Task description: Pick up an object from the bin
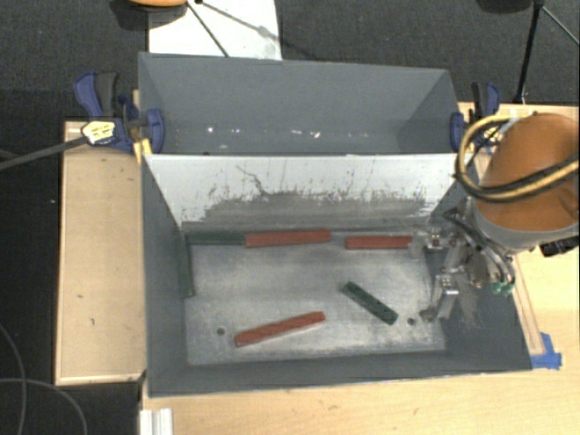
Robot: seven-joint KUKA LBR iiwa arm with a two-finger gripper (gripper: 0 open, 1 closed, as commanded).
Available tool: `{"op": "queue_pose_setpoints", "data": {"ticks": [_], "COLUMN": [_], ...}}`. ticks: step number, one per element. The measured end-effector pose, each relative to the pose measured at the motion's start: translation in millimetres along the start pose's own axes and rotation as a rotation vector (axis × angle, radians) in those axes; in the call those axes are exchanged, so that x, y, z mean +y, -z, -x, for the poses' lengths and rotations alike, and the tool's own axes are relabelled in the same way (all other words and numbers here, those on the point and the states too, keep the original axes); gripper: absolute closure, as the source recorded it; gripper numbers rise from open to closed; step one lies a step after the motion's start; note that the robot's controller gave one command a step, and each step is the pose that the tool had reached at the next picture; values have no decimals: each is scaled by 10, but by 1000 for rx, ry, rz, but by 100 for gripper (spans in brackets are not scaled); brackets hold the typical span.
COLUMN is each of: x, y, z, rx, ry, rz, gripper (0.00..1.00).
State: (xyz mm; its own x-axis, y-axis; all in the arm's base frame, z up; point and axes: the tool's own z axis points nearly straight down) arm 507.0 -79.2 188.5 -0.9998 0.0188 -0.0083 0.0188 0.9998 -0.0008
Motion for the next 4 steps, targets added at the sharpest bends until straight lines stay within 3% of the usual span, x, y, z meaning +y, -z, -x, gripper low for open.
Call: {"op": "queue_pose_setpoints", "data": {"ticks": [1,2,3,4], "x": [442,630,629,629], "y": [-541,-1162,-1162,-1162], "z": [82,-196,-196,-196], "rx": [4,6,6,6], "ry": [4,-155,-151,-150], "rz": [1,0,0,0], "gripper": [0,100,0,0]}}
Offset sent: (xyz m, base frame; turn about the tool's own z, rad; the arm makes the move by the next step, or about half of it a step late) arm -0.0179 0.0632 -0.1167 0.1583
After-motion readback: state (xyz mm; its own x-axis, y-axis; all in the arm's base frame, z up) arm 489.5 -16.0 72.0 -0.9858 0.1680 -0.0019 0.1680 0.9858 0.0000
